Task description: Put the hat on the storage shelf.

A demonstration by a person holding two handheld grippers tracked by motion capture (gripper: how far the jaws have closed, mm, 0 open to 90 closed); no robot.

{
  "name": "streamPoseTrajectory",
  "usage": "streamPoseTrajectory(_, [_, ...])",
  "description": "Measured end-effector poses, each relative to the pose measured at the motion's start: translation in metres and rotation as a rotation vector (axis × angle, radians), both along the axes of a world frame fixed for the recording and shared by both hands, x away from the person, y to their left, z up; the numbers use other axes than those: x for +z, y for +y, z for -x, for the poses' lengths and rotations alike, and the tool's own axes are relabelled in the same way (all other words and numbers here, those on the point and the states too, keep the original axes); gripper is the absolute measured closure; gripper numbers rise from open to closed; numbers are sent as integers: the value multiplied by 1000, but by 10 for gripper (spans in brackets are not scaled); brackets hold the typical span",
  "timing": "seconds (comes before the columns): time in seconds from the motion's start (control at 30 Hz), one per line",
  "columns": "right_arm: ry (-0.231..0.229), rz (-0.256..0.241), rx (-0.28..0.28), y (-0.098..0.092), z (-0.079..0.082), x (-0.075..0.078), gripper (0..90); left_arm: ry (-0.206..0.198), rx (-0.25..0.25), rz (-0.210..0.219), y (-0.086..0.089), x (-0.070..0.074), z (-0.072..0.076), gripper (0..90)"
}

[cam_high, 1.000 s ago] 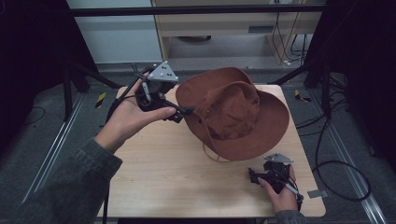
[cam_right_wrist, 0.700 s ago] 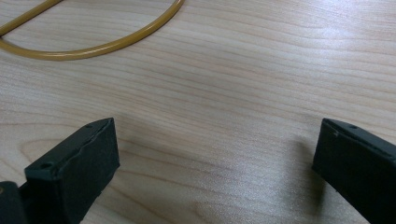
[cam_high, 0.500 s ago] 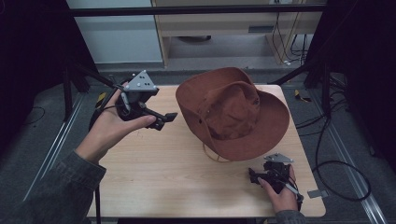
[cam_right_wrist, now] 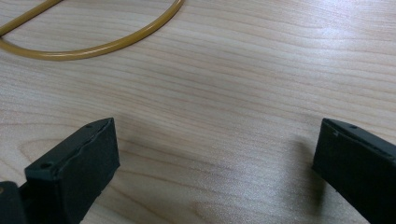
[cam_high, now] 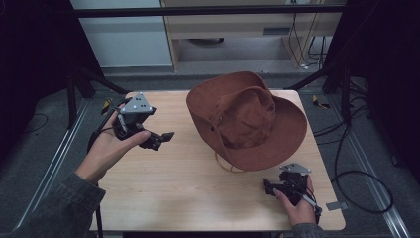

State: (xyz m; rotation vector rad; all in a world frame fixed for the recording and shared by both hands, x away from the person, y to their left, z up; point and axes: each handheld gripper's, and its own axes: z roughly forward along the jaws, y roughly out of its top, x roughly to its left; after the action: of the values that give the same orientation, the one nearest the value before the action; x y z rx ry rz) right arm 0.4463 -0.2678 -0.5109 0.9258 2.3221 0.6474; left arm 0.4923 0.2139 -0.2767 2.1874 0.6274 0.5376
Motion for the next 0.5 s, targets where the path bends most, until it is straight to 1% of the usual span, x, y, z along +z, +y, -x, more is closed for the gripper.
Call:
streamPoseTrajectory(0.07, [-1, 0, 3, 0, 0, 0, 4, 11, 3, -1, 5, -9, -1, 33])
streamPoseTrajectory(0.1, [-1, 0, 3, 0, 0, 0, 5, 15, 7, -12, 8, -15, -2, 32])
streamPoseTrajectory(0.23, [-2, 0, 2, 0, 0, 0, 5, 28, 33, -18, 18, -34, -3, 34])
streamPoseTrajectory(0.33, [-2, 0, 2, 0, 0, 0, 4, 34, 59, -47, 28, -49, -6, 35])
streamPoseTrajectory(0.4, [-2, 0, 2, 0, 0, 0, 4, 45, 80, -35, 36, -59, -8, 35])
streamPoseTrajectory(0.43, [-2, 0, 2, 0, 0, 0, 4, 51, 86, -40, 40, -63, -9, 36])
streamPoseTrajectory(0.5, [-2, 1, 2, 0, 0, 0, 4, 65, 109, -27, 47, -72, -11, 37])
